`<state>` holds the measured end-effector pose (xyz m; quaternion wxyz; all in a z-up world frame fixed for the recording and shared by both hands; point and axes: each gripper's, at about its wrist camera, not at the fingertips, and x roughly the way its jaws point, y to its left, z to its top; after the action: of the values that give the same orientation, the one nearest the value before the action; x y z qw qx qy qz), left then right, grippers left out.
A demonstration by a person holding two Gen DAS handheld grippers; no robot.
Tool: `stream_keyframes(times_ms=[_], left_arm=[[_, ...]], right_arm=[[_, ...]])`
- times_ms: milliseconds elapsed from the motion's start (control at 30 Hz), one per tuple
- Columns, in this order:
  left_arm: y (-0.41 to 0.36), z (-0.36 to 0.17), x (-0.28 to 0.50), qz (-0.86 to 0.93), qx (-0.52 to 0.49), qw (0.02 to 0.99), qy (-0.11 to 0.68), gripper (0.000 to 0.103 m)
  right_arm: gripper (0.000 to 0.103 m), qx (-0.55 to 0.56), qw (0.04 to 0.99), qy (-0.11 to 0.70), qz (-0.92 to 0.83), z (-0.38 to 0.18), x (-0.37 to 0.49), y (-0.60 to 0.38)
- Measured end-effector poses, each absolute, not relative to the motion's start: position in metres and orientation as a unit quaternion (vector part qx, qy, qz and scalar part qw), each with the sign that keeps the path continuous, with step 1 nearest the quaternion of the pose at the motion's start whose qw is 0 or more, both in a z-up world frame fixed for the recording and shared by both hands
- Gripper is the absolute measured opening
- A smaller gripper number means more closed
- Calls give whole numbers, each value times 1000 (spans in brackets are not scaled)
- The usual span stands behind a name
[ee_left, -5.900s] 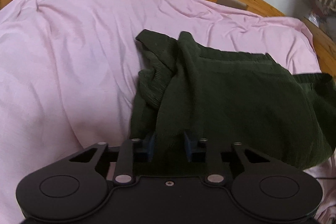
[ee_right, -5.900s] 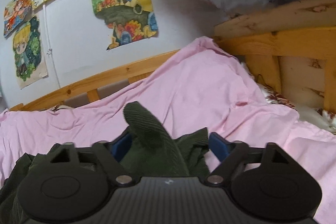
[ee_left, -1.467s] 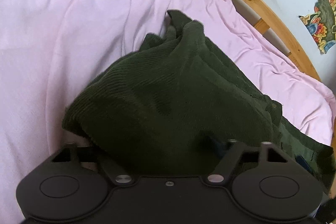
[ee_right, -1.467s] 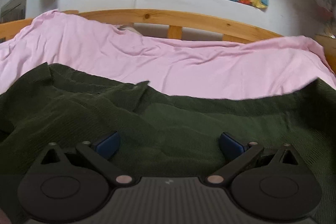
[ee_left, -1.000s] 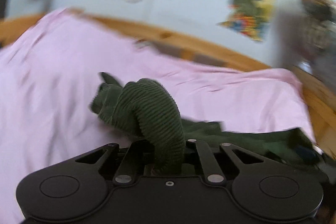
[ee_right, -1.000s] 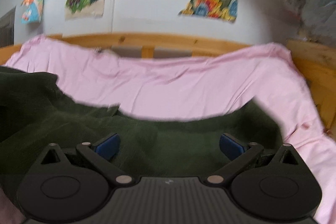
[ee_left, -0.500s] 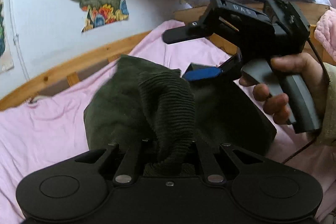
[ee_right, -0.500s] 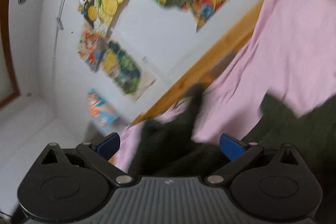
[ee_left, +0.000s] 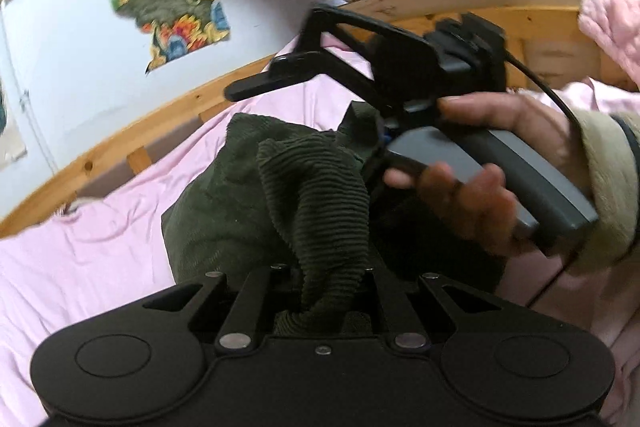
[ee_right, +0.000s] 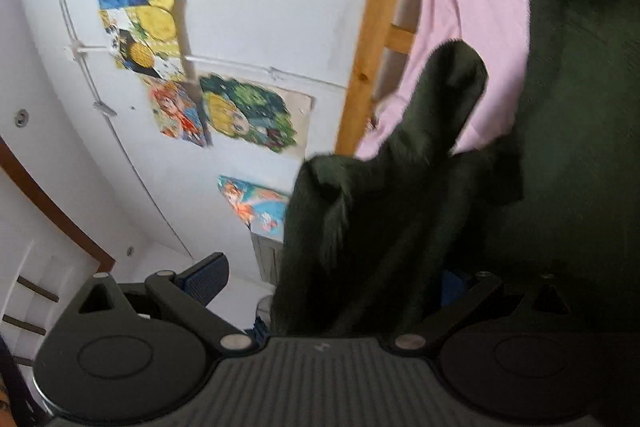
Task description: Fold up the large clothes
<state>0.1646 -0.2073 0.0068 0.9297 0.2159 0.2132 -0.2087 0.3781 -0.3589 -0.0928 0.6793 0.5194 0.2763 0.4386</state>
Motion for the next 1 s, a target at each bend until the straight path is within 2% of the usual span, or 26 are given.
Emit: stream_keyframes(times_ms=[67, 100, 133, 200, 233, 333, 500, 800, 900, 1000], left_arm=[[-207, 9, 164, -217, 212, 929, 214, 10], [-207, 10, 163, -220, 206, 929, 213, 10], [-206, 12, 163, -224, 200, 930, 212, 10], [-206, 16, 165, -235, 186, 931, 208, 10], [-208, 19, 165, -243, 176, 931, 207, 10], [-223, 22, 159, -277, 175, 925, 192, 10], [-262, 19, 159, -336, 195, 899, 200, 10], [-284, -36, 196, -391, 160, 856, 297, 11], [-280, -34, 188, -394, 178, 857, 280, 22], [-267, -22, 180, -419, 155, 852, 273, 43]], right_arm=[[98, 505, 705, 263, 423, -88, 376, -360], [83, 496, 719, 258, 413, -84, 373, -361], [60, 484, 734, 255, 402, -79, 369, -363], [41, 456, 765, 252, 377, -68, 363, -366], [36, 445, 777, 247, 370, -61, 356, -370], [31, 403, 816, 226, 347, -39, 330, -386], [28, 310, 891, 201, 264, -12, 275, -417], [25, 331, 881, 305, 148, -78, 278, -451], [25, 326, 878, 315, 153, -87, 283, -447], [27, 303, 886, 313, 160, -86, 282, -442]])
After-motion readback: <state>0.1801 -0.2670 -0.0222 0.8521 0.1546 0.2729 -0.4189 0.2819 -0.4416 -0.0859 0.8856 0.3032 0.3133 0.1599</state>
